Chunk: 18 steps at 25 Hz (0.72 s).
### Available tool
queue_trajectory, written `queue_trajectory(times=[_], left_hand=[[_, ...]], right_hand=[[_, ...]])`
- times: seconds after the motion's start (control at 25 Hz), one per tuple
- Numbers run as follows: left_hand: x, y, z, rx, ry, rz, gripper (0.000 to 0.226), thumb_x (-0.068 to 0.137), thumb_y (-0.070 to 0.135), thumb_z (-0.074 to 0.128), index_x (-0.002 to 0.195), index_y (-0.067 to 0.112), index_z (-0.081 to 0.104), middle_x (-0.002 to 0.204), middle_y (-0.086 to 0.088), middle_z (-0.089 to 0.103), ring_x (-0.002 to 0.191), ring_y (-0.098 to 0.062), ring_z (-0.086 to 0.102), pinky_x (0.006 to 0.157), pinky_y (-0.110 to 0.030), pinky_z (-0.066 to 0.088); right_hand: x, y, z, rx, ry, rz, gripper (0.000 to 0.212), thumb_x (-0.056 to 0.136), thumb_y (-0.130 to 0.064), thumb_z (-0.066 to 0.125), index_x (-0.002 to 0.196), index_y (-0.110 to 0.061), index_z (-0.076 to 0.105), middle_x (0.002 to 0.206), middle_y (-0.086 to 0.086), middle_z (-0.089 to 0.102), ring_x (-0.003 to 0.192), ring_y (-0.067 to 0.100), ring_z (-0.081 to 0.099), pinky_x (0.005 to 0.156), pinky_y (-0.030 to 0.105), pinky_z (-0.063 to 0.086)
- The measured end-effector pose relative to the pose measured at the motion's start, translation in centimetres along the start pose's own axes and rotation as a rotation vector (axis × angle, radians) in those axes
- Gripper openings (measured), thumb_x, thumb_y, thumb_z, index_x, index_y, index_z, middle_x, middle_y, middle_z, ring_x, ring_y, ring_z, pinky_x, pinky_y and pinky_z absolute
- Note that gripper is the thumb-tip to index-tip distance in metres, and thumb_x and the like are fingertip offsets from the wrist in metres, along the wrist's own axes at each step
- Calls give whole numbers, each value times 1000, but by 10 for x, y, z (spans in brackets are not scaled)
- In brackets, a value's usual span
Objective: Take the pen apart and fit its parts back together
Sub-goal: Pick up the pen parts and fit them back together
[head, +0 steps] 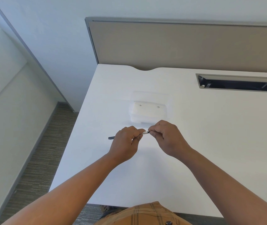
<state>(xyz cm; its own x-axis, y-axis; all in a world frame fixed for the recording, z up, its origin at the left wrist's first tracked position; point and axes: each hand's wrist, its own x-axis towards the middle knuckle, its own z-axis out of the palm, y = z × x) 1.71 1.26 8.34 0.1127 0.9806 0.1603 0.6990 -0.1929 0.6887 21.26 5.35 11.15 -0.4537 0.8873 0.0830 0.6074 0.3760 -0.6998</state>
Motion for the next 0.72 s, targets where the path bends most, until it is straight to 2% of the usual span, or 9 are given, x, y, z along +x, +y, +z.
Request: queue_trajectory(times=[0.08, 0.24, 0.36, 0.44, 0.52, 0.6, 0.64, 0.72], left_hand=[[-1, 3, -1, 14, -18, 5, 27, 99, 23, 52, 117, 29, 72, 78, 4, 61, 78, -24, 54, 74, -45, 48], [-3, 9, -5, 40, -40, 6, 29, 99, 29, 48, 113, 30, 73, 77, 6, 61, 77, -23, 54, 74, -45, 48], [-4, 10, -7, 33, -62, -19, 26, 100, 30, 49, 111, 31, 72, 78, 4, 62, 79, -23, 55, 76, -46, 49], [-6, 10, -7, 37, -68, -23, 25, 100, 29, 50, 111, 32, 72, 79, 5, 63, 80, -22, 55, 76, -46, 49], [-7, 11, -7, 41, -74, -25, 25, 101, 30, 49, 112, 33, 72, 79, 6, 63, 80, -22, 55, 76, -45, 49], [-8, 13, -8, 44, -83, -16, 26, 101, 32, 47, 110, 34, 72, 78, 7, 62, 79, -21, 54, 76, -44, 48], [-8, 14, -8, 47, -89, -11, 27, 100, 32, 46, 109, 34, 72, 77, 8, 60, 78, -20, 53, 75, -44, 48], [-6, 14, -10, 54, -103, -13, 27, 100, 33, 45, 108, 34, 71, 76, 7, 60, 78, -20, 53, 75, -43, 48]], right_hand=[[-2, 1, 2, 47, -19, 52, 16, 101, -16, 60, 101, -15, 75, 83, 5, 66, 73, 14, 56, 67, 29, 46], [-7, 2, 1, 274, -33, 176, 4, 97, -23, 67, 99, -26, 68, 75, -7, 68, 66, 12, 59, 62, 22, 47], [-11, 5, 0, 290, -47, 182, 17, 92, -16, 73, 93, -32, 68, 78, -10, 70, 64, 1, 58, 62, 14, 47], [-13, 5, 1, 258, -43, 188, 19, 92, -14, 71, 88, -33, 69, 72, -9, 68, 60, 1, 53, 60, 13, 44], [-14, 3, 4, 244, -42, 197, 14, 94, -20, 69, 85, -31, 70, 70, -8, 68, 57, 8, 52, 56, 19, 44], [-14, 1, 6, 239, -62, 235, 18, 98, -31, 64, 82, -26, 70, 72, -2, 72, 62, 20, 58, 60, 35, 50], [-14, 1, 6, 243, -77, 261, 25, 99, -38, 61, 80, -24, 70, 70, -4, 72, 62, 20, 59, 62, 38, 51], [-15, 2, 6, 267, -80, 289, 29, 99, -44, 60, 81, -24, 71, 64, -11, 68, 58, 9, 55, 60, 31, 48]])
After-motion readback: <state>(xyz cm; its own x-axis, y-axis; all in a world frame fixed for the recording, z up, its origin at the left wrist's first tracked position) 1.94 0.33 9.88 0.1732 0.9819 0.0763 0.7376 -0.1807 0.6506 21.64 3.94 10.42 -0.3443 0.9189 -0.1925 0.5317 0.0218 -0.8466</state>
